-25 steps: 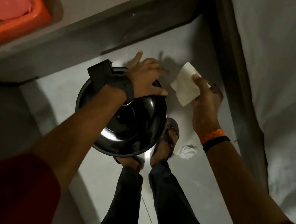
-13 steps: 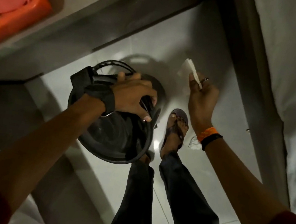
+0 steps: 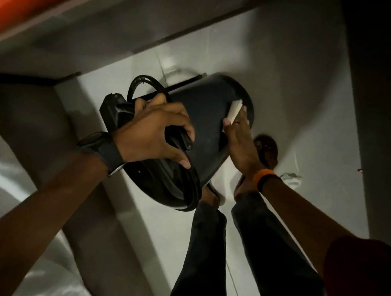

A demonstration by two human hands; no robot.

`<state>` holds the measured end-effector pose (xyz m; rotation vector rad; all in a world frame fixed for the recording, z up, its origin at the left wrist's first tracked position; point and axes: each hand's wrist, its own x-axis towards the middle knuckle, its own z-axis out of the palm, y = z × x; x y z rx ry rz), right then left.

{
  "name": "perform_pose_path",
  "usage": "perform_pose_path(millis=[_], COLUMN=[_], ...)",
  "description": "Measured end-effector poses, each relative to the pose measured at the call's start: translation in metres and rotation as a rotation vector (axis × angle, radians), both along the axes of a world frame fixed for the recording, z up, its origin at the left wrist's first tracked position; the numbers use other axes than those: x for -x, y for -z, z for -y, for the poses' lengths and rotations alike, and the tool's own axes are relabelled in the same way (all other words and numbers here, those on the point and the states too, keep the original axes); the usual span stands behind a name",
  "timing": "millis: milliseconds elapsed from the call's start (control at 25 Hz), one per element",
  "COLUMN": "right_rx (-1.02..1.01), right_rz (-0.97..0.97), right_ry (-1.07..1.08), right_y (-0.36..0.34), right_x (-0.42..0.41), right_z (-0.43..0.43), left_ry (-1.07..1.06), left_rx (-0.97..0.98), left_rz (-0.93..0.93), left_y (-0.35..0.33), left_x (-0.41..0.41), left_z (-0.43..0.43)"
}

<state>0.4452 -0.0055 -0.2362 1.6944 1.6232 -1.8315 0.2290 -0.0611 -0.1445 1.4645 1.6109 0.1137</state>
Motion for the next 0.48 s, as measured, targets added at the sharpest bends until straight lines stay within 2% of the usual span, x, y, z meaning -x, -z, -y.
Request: perform_pose_path(millis=[40,200,240,280,400,440,480], right_rx=[-0.023,-0.292,-0.347,-0.39,-0.294,-0.276,-0.307], right_rz=[-0.009,-0.386,-0.394,-0.328,0.135,0.222,0.214], right_ry=[-0.012,-0.28,-0.324,-0.336,-0.323,-0.327,-0.315], right_y=[-0.005,-0.046,-0.039,-0.027,0.016,0.022,0.021], right_x=[0.006,0.025,0.025,0.026,0.027,0.027,0.029], right_z=[0.007,0.069,0.067,0.054,-0.001,-0.013,-0.014], left_ry=[-0.039,-0.225,-0.259,-0.287,-0.336,-0.35,-0.358], left_rx=[0.006,0.025,0.035,0.041,0.044,0.037,0.03], left_rz=[0.016,0.094,0.12,0.141,0.182,0.186,0.191], left_y=[0.0,-0.002,-0.003,-0.002,0.002,0.003,0.003], left_x=[0.003,0.019,0.024,0.028,0.038,0.04,0.041], left_z=[0.002,0.008,0.011,0.014,0.024,0.026,0.028])
